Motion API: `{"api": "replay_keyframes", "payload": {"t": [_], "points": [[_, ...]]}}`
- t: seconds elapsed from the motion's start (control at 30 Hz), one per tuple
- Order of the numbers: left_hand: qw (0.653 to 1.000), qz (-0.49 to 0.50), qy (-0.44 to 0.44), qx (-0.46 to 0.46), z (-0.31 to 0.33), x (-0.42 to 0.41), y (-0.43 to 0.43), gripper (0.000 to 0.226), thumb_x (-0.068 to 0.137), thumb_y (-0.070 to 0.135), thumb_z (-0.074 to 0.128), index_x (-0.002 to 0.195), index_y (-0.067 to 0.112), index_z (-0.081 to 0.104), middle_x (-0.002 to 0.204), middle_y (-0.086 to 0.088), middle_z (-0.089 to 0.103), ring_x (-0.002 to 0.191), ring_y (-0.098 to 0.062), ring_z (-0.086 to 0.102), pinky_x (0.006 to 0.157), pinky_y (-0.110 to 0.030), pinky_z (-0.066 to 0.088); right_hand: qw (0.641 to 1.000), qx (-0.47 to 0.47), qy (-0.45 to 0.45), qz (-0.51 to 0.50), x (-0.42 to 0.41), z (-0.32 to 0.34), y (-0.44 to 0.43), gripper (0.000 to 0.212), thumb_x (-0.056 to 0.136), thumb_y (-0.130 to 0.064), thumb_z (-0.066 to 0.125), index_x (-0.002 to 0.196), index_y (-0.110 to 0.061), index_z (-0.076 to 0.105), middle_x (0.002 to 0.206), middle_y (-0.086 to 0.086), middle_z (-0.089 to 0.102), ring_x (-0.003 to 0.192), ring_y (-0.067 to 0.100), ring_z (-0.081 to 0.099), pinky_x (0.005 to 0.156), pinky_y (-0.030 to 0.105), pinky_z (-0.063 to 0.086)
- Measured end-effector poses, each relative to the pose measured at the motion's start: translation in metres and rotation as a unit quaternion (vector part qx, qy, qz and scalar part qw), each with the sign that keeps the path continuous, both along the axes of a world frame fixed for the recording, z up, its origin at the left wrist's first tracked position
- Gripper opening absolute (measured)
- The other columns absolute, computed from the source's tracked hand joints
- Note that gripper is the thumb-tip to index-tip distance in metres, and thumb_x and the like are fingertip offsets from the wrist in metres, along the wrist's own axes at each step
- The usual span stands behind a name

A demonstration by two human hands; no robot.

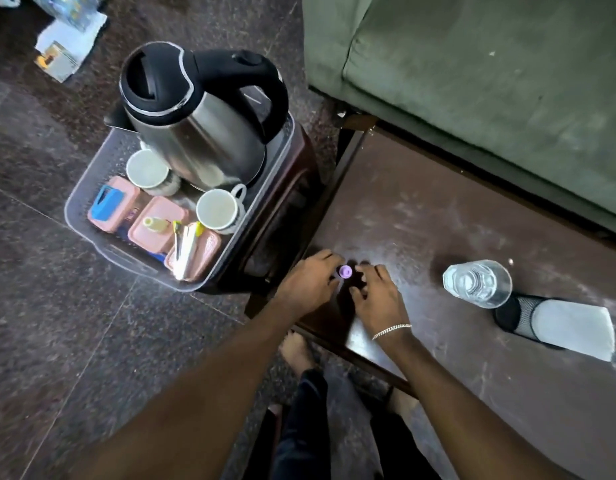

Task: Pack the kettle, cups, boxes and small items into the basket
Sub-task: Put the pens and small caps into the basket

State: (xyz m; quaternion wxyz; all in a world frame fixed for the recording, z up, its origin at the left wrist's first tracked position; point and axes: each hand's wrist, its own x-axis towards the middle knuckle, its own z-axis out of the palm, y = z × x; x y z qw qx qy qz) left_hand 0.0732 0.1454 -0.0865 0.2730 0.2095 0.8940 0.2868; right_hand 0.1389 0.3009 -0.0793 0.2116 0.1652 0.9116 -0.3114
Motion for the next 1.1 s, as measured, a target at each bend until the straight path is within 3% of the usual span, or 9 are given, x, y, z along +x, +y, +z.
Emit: {"api": "replay_keyframes", "payload": {"t": [0.3, 0.47, 0.6, 0.8, 0.93, 1.1], "points": [[0.999, 0.028, 0.018, 0.043, -0.006, 0.007, 0.003, 0.016, 0.095, 0.011, 0.063, 0.109, 0.006, 0.07, 0.106, -0.013, 0.065, 0.097, -0.038, 0.067, 0.083, -0.05, 0.053, 0.998, 0.01, 0.041, 0.036, -0.011, -0.005, -0.008, 0.024, 0.095, -0.012, 0.062, 0.118, -0.009, 0.064, 0.116, 0.011, 0.056, 0.089, 0.035, 0.063, 0.078, 0.048, 0.054], [0.997, 0.05, 0.038, 0.055, 0.021, 0.002, -0.018, 0.014, 0.096, 0.01, 0.059, 0.106, 0.005, 0.067, 0.108, -0.012, 0.062, 0.094, -0.04, 0.067, 0.078, -0.052, 0.053, 0.995, -0.003, 0.087, 0.044, -0.021, 0.015, -0.025, 0.022, 0.093, -0.009, 0.063, 0.115, -0.008, 0.067, 0.113, 0.01, 0.059, 0.086, 0.036, 0.063, 0.075, 0.048, 0.055], [0.993, 0.087, 0.069, 0.044, 0.055, -0.004, -0.053, 0.02, 0.099, 0.02, 0.053, 0.111, 0.009, 0.065, 0.111, -0.01, 0.059, 0.092, -0.042, 0.067, 0.077, -0.055, 0.053, 0.987, -0.036, 0.149, 0.051, -0.038, 0.047, -0.058, 0.02, 0.093, -0.009, 0.065, 0.112, -0.01, 0.07, 0.109, 0.008, 0.061, 0.082, 0.033, 0.065, 0.072, 0.044, 0.056], [0.977, 0.144, 0.139, 0.072, 0.107, -0.026, -0.122, 0.018, 0.094, 0.005, 0.057, 0.109, 0.006, 0.067, 0.103, -0.01, 0.062, 0.093, -0.034, 0.064, 0.081, -0.052, 0.051, 0.961, -0.107, 0.234, 0.098, -0.078, 0.093, -0.124, 0.021, 0.094, -0.009, 0.063, 0.114, -0.011, 0.069, 0.11, 0.005, 0.061, 0.09, 0.027, 0.066, 0.076, 0.043, 0.056], [0.962, 0.196, 0.177, 0.075, 0.129, -0.041, -0.167, 0.02, 0.092, 0.007, 0.057, 0.108, 0.005, 0.069, 0.1, -0.009, 0.065, 0.093, -0.028, 0.063, 0.08, -0.044, 0.052, 0.948, -0.122, 0.265, 0.124, -0.103, 0.11, -0.17, 0.022, 0.09, -0.008, 0.067, 0.112, -0.008, 0.069, 0.109, 0.008, 0.063, 0.095, 0.029, 0.066, 0.082, 0.043, 0.055], [0.951, 0.244, 0.18, 0.062, 0.129, -0.053, -0.213, 0.026, 0.088, -0.002, 0.057, 0.111, 0.003, 0.069, 0.105, -0.012, 0.067, 0.092, -0.029, 0.067, 0.081, -0.039, 0.057, 0.945, -0.09, 0.244, 0.198, -0.134, 0.112, -0.222, 0.024, 0.091, -0.013, 0.064, 0.114, -0.01, 0.068, 0.111, 0.011, 0.061, 0.099, 0.033, 0.063, 0.083, 0.045, 0.054]]}}
